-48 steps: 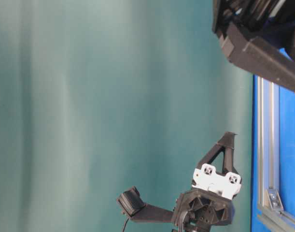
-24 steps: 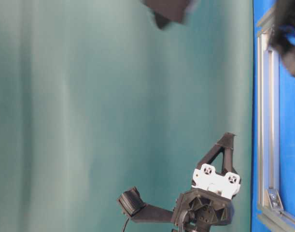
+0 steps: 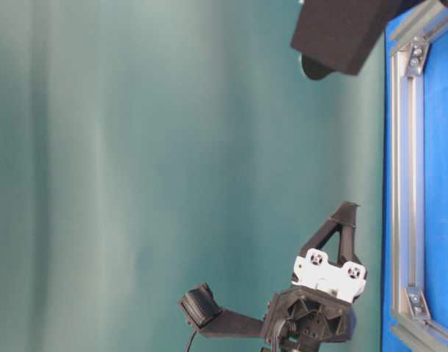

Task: Insert the wire through the string loop located on the right side.
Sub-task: 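Open the right gripper and lower it over the black USB cable plug end, then close the right gripper on the cable just behind the USB plug, then lift the cable and carry it right, aligning the plug with the zip-tie loop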

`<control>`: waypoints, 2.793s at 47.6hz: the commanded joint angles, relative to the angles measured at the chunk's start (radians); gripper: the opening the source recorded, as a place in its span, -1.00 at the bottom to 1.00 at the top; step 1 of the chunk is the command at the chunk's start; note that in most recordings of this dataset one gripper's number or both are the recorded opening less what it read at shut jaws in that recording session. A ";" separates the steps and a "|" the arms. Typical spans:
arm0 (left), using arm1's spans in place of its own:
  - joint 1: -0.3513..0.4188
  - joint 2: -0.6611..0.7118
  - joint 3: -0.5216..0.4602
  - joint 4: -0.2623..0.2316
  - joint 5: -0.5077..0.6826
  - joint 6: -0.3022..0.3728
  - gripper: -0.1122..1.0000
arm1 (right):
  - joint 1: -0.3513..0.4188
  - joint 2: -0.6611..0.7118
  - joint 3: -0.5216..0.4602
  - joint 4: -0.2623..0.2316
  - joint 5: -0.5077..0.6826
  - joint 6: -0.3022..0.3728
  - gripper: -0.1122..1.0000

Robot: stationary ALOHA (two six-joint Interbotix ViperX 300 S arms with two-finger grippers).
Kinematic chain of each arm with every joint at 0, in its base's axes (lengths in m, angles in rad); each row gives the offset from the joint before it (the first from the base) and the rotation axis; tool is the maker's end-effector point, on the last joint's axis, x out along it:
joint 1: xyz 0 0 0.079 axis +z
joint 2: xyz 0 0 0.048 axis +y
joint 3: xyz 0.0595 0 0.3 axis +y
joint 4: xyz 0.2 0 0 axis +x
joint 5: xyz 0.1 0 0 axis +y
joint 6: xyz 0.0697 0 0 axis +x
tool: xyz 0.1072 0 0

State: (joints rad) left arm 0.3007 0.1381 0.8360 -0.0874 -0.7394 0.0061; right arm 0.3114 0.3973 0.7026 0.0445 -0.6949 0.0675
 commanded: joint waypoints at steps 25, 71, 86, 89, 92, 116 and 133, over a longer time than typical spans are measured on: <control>0.003 -0.031 -0.009 0.003 0.000 0.002 -0.80 | 0.003 -0.014 -0.018 -0.005 0.005 -0.008 -0.87; 0.002 -0.031 -0.009 0.005 0.003 0.000 -0.80 | -0.005 -0.273 -0.020 -0.006 0.278 -0.008 -0.87; 0.003 -0.031 -0.009 0.003 0.003 0.002 -0.80 | -0.006 -0.273 -0.018 -0.006 0.279 -0.008 -0.87; 0.002 -0.031 -0.008 0.003 0.003 0.002 -0.80 | -0.005 -0.272 -0.018 -0.006 0.279 -0.008 -0.87; 0.002 -0.031 -0.009 0.003 0.003 0.002 -0.80 | -0.006 -0.273 -0.018 -0.006 0.281 -0.008 -0.87; 0.002 -0.031 -0.009 0.005 0.003 0.002 -0.80 | -0.005 -0.273 -0.018 -0.006 0.279 -0.008 -0.87; 0.002 -0.031 -0.009 0.003 0.003 0.002 -0.80 | -0.005 -0.273 -0.018 -0.006 0.281 -0.008 -0.87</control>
State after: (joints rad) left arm 0.3007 0.1381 0.8360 -0.0859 -0.7302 0.0061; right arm 0.3083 0.1549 0.6980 0.0383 -0.4111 0.0598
